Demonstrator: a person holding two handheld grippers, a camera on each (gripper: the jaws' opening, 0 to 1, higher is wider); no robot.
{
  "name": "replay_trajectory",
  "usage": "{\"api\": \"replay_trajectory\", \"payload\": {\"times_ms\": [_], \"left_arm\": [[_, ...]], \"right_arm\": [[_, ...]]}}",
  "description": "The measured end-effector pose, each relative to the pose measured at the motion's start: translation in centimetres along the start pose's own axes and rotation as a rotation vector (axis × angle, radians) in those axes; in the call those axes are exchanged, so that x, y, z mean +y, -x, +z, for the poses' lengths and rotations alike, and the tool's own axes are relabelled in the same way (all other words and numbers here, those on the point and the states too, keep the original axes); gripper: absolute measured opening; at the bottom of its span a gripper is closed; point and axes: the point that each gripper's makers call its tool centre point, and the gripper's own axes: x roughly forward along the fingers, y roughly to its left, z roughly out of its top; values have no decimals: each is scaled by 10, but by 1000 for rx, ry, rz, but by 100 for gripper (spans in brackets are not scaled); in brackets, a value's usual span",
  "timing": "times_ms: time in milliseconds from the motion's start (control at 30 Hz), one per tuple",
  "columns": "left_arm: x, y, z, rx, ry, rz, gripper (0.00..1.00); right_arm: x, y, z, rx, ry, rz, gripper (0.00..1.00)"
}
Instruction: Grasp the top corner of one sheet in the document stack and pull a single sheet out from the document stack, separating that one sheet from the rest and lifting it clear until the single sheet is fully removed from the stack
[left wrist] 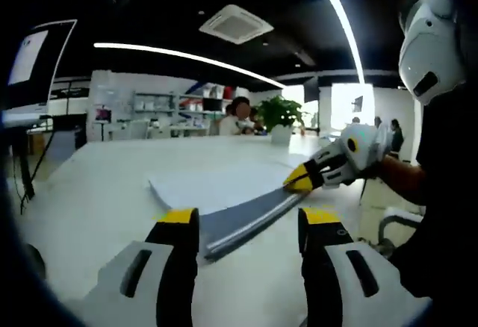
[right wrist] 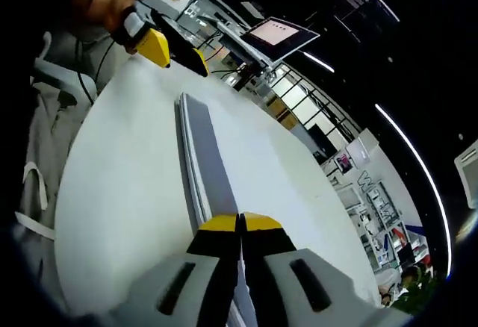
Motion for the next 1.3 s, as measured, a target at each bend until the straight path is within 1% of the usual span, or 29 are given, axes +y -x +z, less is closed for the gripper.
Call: {"api": "replay_trajectory", "payload": {"times_ms": [67, 133, 200, 233, 300, 433, 467, 533, 567, 633, 800, 1000, 1067, 1300], "left_arm": [[-1, 0, 2, -6, 8, 0, 62], [1, 1, 3, -15, 10, 4, 60], [7, 4, 4, -22, 4, 30, 58], [9, 5, 4, -24, -2, 39, 57], [12, 8, 3, -15, -9, 55, 57], [12, 10, 3, -8, -23, 55, 58], [11, 11, 3, -19, -18, 52, 58], [11, 10, 6, -43, 18, 44, 58], [11, 10, 5, -45, 27, 42, 58], [11, 9, 4, -39, 29, 43, 58], [11, 7, 1, -18, 6, 40, 58], [15, 4, -1, 9, -11, 48, 58], [15, 4, 0, 9, -17, 49, 58], [14, 1, -2, 13, -11, 39, 58]], "right_arm": [[-3, 2, 1, 0, 3, 2, 2], [-7, 5, 3, -7, -11, 1, 2], [-10, 8, 5, -23, -42, 12, 2], [-10, 10, 9, -49, -77, 30, 2], [-15, 16, 14, -87, -141, 42, 2], [-28, 28, 21, -128, -245, 59, 2], [-31, 31, 23, -138, -272, 66, 2], [-39, 37, 27, -159, -321, 68, 2], [-43, 40, 28, -168, -346, 71, 2], [-51, 47, 33, -188, -397, 71, 2], [-67, 64, 45, -251, -511, 86, 2], [-85, 82, 51, -295, -635, 93, 2], [-90, 87, 51, -307, -673, 97, 2], [-106, 108, 55, -345, -732, 98, 2]]}}
